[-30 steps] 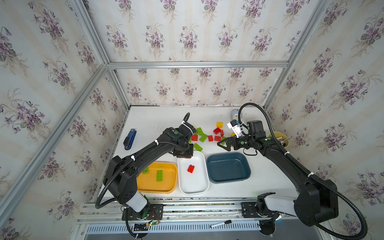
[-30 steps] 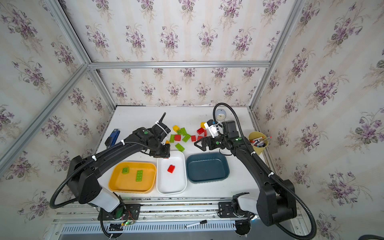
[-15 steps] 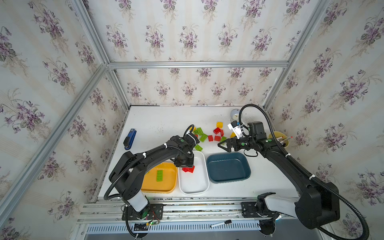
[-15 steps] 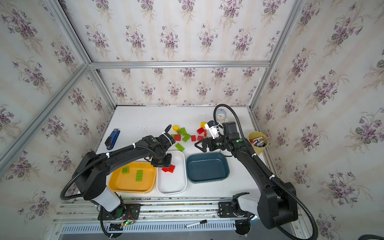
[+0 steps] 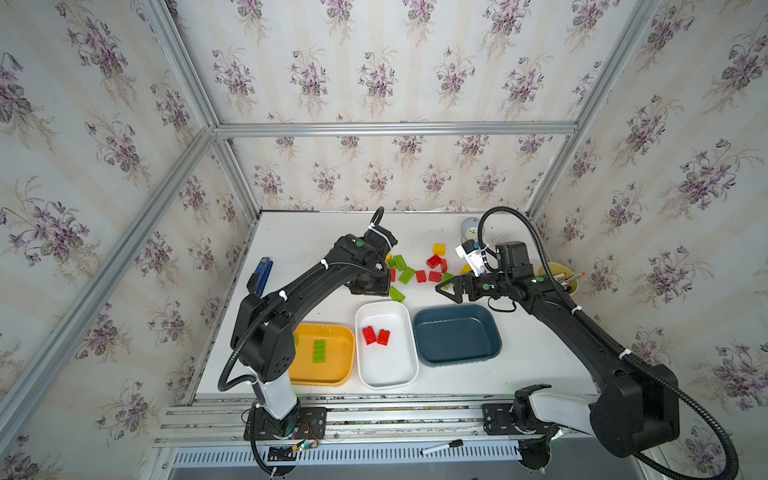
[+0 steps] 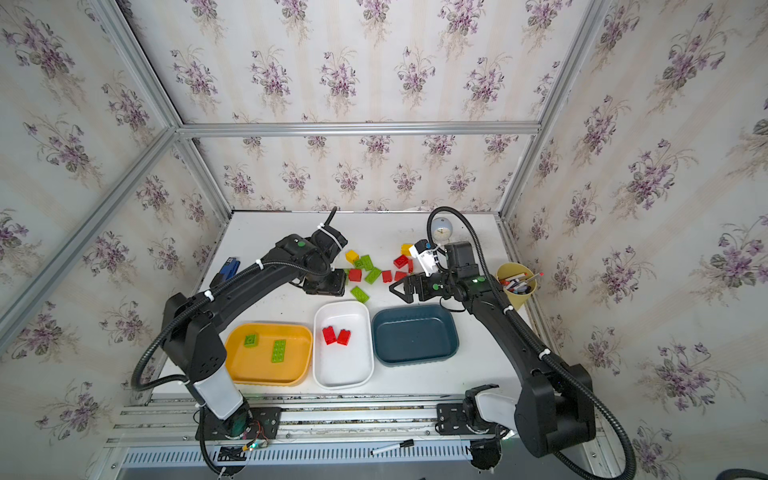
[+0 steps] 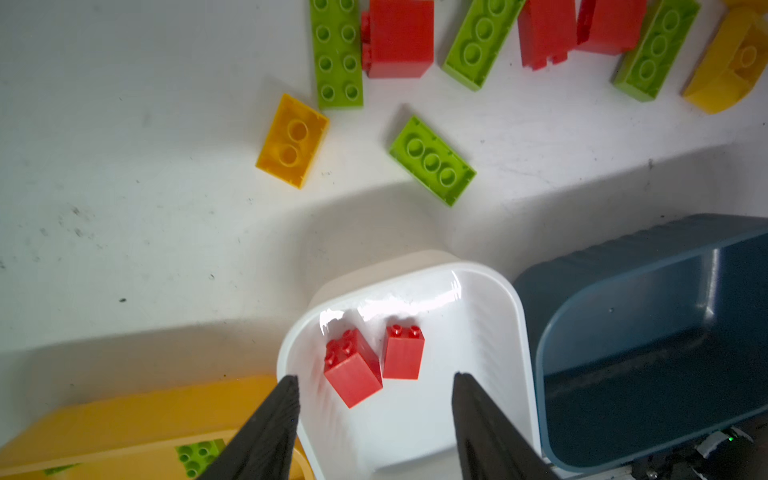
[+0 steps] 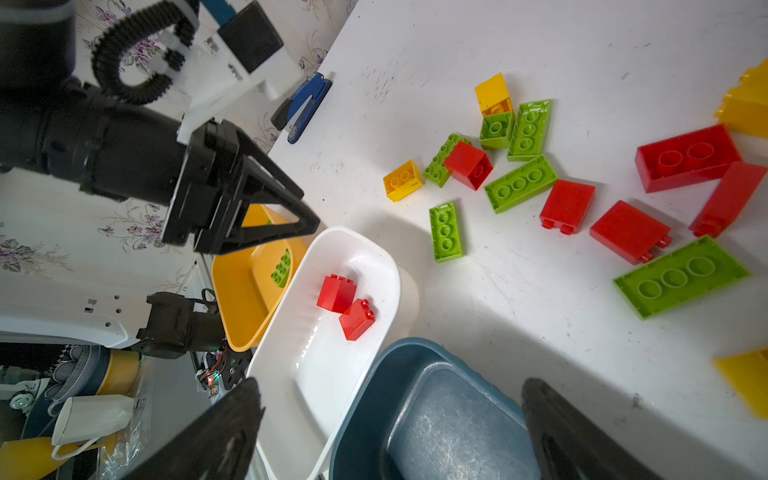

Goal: Sort the legos into containers by color
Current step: 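Reach the left gripper to a yellow 2x2 brick and grasp it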

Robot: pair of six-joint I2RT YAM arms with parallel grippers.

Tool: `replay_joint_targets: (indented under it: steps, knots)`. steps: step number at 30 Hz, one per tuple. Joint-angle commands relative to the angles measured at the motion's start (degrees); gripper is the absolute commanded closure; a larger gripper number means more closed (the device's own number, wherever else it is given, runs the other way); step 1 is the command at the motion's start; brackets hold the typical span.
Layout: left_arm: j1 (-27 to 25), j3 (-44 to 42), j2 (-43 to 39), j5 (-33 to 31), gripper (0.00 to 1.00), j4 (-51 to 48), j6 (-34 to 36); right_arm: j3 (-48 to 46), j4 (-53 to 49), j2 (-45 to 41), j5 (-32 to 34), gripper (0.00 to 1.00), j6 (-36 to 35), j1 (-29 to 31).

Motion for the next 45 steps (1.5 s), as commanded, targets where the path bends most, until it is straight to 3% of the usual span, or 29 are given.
replay_joint_targets:
  steps: [1,11,32,38,45]
  knots:
    - [1.9,3.2,3.5,-2.3,0.38,-2.1,8.5,1.2,0.3,0.1,-0.2,0.00,-0.4,0.0]
    - [5.9,9.8,15.2,-3.0,0.39,0.1,19.7,1.3,-0.6,-0.7,0.3,0.00,-0.4,0.0]
    - [7.4,8.1,23.7,-2.9,0.44,5.7,22.1,0.7,-3.3,-3.3,2.4,0.00,-1.0,-0.2]
    - [7.7,7.9,24.0,-2.1,0.67,6.2,22.5,1.4,-3.9,-3.2,2.5,0.00,-1.1,-0.2]
    - [8.2,8.2,23.4,-1.8,0.69,6.4,23.3,1.4,-4.0,-3.3,2.4,0.00,-1.2,-0.2]
